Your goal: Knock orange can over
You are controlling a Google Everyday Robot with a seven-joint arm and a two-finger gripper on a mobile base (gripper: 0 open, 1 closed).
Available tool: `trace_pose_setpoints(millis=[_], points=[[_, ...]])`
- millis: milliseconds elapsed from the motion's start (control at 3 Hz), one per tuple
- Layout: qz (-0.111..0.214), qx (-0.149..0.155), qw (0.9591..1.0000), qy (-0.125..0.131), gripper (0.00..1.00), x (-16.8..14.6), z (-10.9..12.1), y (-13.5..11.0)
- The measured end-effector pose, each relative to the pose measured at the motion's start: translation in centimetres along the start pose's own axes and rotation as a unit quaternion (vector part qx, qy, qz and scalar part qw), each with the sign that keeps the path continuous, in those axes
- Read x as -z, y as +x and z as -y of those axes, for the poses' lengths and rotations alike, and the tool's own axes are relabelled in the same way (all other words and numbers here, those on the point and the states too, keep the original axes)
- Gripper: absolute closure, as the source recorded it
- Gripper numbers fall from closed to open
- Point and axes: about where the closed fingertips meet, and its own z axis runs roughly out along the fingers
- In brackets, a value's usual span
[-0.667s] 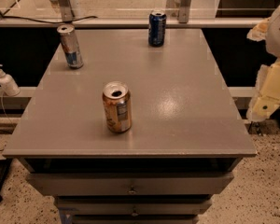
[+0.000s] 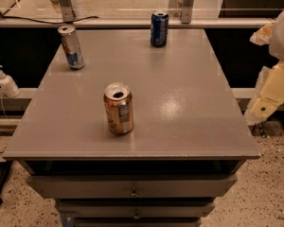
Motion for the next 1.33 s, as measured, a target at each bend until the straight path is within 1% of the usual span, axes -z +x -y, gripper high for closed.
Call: trace_pose_setpoints(millis=[333,667,1000,1333], points=[[0.075,-0.058,0.9953,-0.018,0.0,-2.6,-1.1,-0.9],[0.169,-0.09,0.981,-0.032,0.0,-6.2,-2.0,-3.0],[0.267,-0.089,0.9589,-0.039,0.0,-9.5,-2.8,-5.9],[0.383,-0.068,0.9197,-0.052,0.0,-11.0,-3.5,-10.8]])
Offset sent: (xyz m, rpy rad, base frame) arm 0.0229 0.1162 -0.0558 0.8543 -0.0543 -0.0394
